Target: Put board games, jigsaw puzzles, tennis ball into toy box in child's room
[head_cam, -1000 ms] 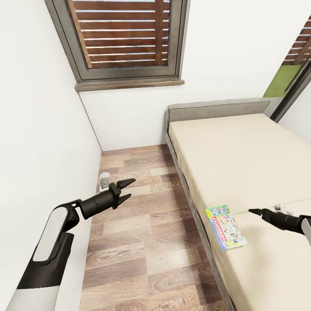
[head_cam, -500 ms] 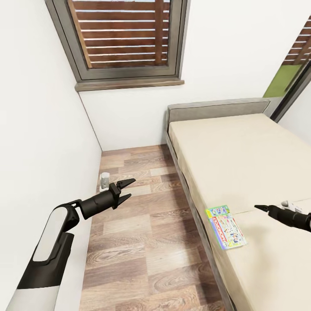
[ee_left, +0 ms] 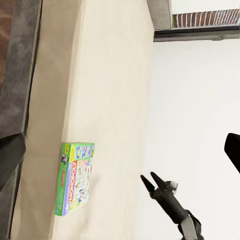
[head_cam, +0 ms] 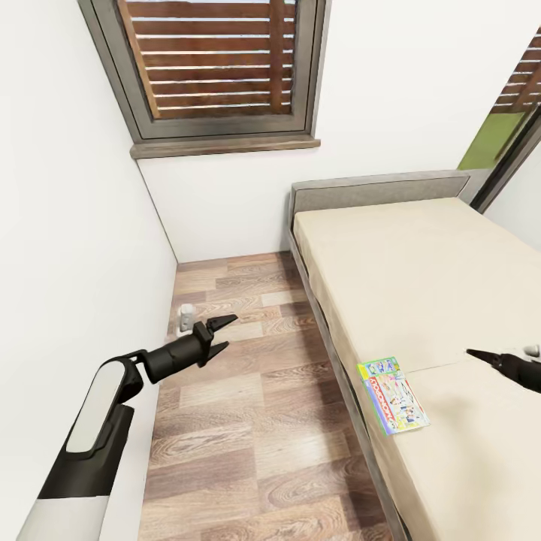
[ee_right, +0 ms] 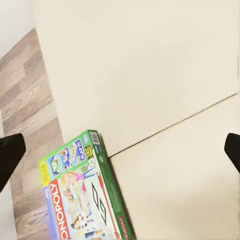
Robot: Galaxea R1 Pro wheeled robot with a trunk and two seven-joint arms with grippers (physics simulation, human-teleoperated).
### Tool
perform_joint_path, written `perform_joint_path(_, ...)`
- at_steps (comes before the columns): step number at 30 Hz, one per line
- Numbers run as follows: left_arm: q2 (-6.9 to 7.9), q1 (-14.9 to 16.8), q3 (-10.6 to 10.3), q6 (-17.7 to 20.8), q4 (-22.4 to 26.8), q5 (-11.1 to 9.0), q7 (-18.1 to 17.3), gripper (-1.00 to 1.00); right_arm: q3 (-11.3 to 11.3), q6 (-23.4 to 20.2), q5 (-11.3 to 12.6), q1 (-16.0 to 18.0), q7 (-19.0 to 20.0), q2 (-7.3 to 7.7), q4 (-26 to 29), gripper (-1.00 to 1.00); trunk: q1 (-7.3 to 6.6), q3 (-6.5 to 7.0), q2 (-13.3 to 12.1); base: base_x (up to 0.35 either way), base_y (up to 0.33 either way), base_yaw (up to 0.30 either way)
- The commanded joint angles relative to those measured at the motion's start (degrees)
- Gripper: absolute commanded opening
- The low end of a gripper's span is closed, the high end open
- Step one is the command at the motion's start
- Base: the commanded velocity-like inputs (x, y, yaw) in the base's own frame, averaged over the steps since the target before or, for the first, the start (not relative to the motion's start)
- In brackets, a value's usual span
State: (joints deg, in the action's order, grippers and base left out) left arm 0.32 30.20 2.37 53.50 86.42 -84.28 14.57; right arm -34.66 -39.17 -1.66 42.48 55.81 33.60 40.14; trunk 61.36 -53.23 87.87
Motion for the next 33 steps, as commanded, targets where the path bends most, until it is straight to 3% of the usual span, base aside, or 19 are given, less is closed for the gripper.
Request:
perform_joint_path(1,-0.32,0.16,0.03,-0.18,-1.11,0.12,0.52,1.0,-1.6,-1.4,-0.22,-0.98,2.11,0.49,2.14,1.0,0.0,-0.04,0.02,0.0,0.0,0.0)
perform_joint_path(4,-0.65,0.26,0.03,-0.46,-2.07,0.82,0.47,1.0,-3.11,-2.3,-0.23,-1.94,3.67,0.88,4.09,1.0,0.0,-0.04,0.02,0.0,0.0,0.0)
perform_joint_path(6,-1.34,0.45,0.02,-0.85,-3.42,1.88,0.27,1.0,-6.3,-3.67,-0.25,-3.7,6.27,1.41,7.43,1.0,0.0,-0.04,0.02,0.0,0.0,0.0)
perform_joint_path(9,-1.65,0.54,-0.04,-0.98,-3.9,2.26,0.04,1.0,-7.79,-4.19,-0.23,-4.49,7.33,1.6,8.78,1.0,0.0,-0.04,0.02,0.0,0.0,0.0)
perform_joint_path(11,-1.95,0.67,-0.38,-1.11,-4.59,2.81,-0.84,1.0,-10.26,-4.93,-0.22,-5.77,8.97,1.84,10.88,1.0,0.0,-0.04,0.02,0.0,0.0,0.0)
perform_joint_path(14,-1.98,0.74,-0.67,-1.06,-4.84,3.0,-1.55,1.0,-11.16,-5.2,-0.21,-6.24,9.62,1.9,11.72,1.0,0.0,-0.04,0.02,0.0,0.0,0.0)
perform_joint_path(17,-1.95,0.86,-1.45,-0.71,-5.19,3.35,-3.61,1.0,-12.45,-5.58,-0.2,-6.94,10.69,2.0,13.2,1.0,0.0,-0.04,0.02,0.0,0.0,0.0)
perform_joint_path(18,-1.51,0.99,-2.29,0.26,-5.5,3.92,-7.6,1.0,-13.61,-5.92,-0.21,-7.68,11.92,1.98,15.1,1.0,0.0,-0.04,0.02,0.0,0.0,0.0)
perform_joint_path(23,-0.24,1.04,-2.81,0.9,-5.87,4.41,-11.72,1.0,-14.33,-6.12,-0.24,-8.19,12.77,1.78,16.6,1.0,0.0,-0.04,0.02,0.0,0.0,0.0)
perform_joint_path(33,0.71,0.97,-2.57,0.37,-6.51,4.7,-14.04,1.0,-14.69,-6.4,-0.19,-8.46,14.08,1.46,17.85,1.0,0.0,-0.04,0.02,0.0,0.0,0.0)
